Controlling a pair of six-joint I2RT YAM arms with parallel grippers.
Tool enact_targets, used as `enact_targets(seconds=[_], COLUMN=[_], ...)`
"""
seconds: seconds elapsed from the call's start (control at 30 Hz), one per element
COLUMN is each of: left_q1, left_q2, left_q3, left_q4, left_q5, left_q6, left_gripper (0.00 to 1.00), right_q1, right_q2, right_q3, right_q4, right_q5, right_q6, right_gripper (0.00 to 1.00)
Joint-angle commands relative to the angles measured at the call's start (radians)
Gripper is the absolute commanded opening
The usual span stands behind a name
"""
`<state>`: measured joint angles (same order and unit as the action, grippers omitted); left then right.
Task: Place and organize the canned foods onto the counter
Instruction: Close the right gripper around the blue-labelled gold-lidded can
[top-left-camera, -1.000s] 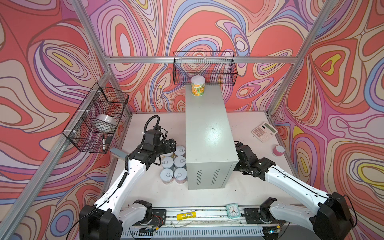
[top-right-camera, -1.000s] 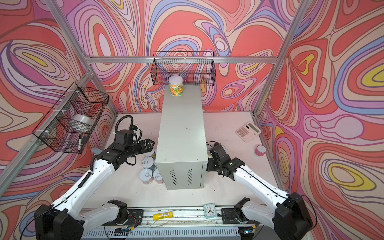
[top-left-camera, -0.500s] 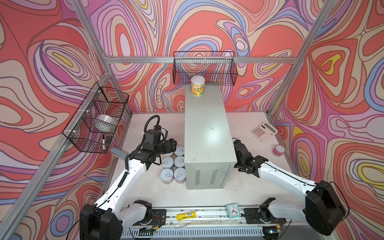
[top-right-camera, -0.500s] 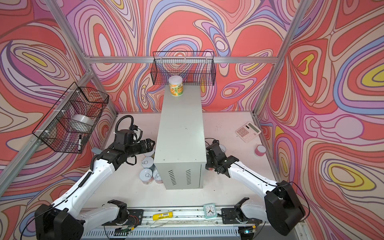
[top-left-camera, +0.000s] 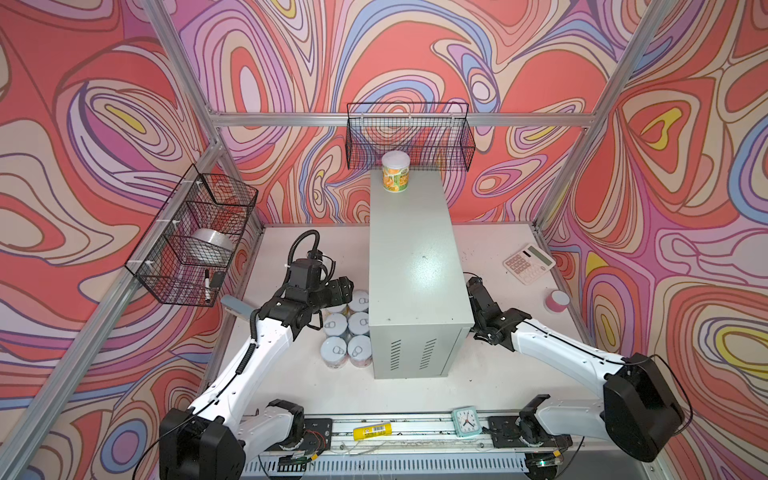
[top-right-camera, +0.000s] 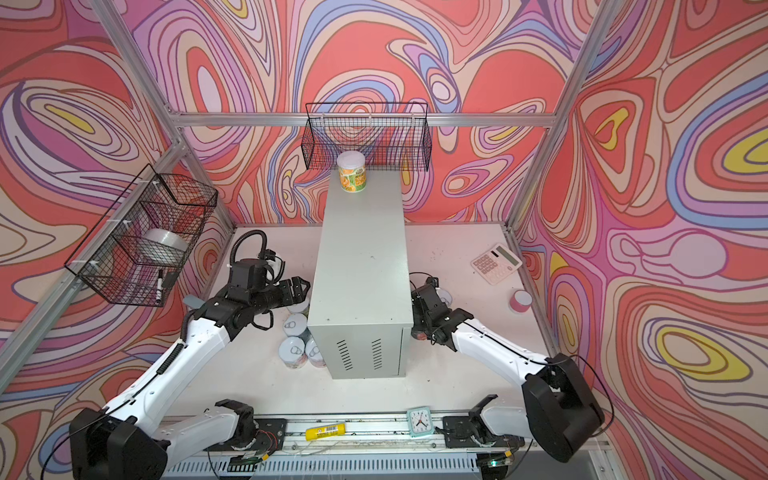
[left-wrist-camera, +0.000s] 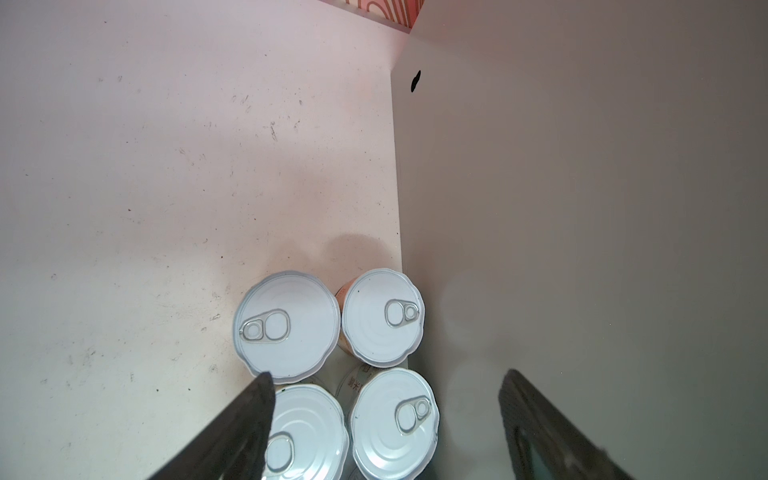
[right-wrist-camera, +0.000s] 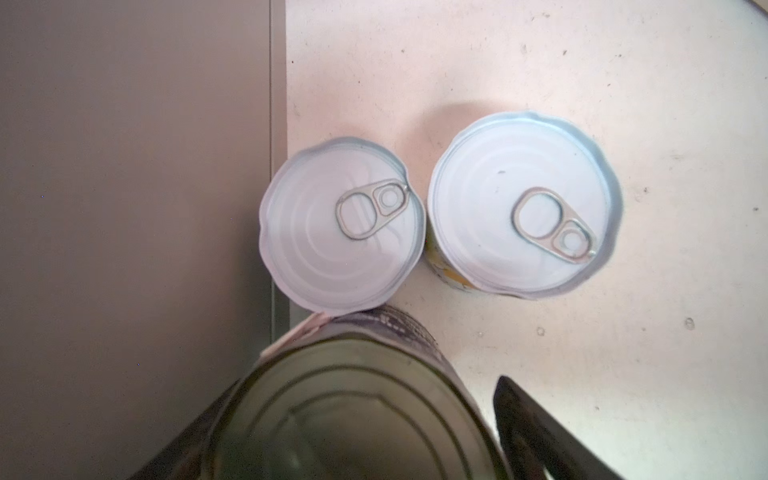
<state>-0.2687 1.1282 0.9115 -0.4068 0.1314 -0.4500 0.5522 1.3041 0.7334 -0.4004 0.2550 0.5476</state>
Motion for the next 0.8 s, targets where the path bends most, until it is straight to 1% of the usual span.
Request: enact_targets(seconds=[0.0, 0.3, 0.53, 0.67, 0.73, 0.77], left_q1=[-0.003, -0.003, -0.003, -0.002, -0.002, -0.003], left_q2=[-0.005, -0.004, -0.001, -0.004, -0.005, -0.002], left_q3=[0.001, -0.006, -0.006, -0.006, -0.006, -0.006], left_q4=[0.017, 0.023, 0.026, 0.024, 0.023, 0.024], left_q5=[0.01, 0.018, 0.019, 0.016, 0.014, 0.013], left_q6=[-0.015, -0.019, -0.021, -0.021, -0.02, -0.021], left_gripper=[0.85, 0.85, 0.85, 0.85, 0.85, 0.85], right_q1=[0.006, 0.007, 0.006, 0.007, 0.006, 0.006], right_q2=[0.035, 0.101, 0.128, 0.118, 0.101, 0.093], right_q3=[0.008, -0.009, -0.02, -0.026, -0.028, -0.028], right_q4=[0.044, 0.101, 0.133, 0.136, 0.131, 0.126], right_q5=[0.014, 0.034, 0.015, 0.008, 0.006, 0.005], right_q6=[0.025, 0.038, 0.04, 0.042, 0.043, 0.041], right_gripper=[0.93, 0.93, 0.9, 0.79, 0.73, 0.68])
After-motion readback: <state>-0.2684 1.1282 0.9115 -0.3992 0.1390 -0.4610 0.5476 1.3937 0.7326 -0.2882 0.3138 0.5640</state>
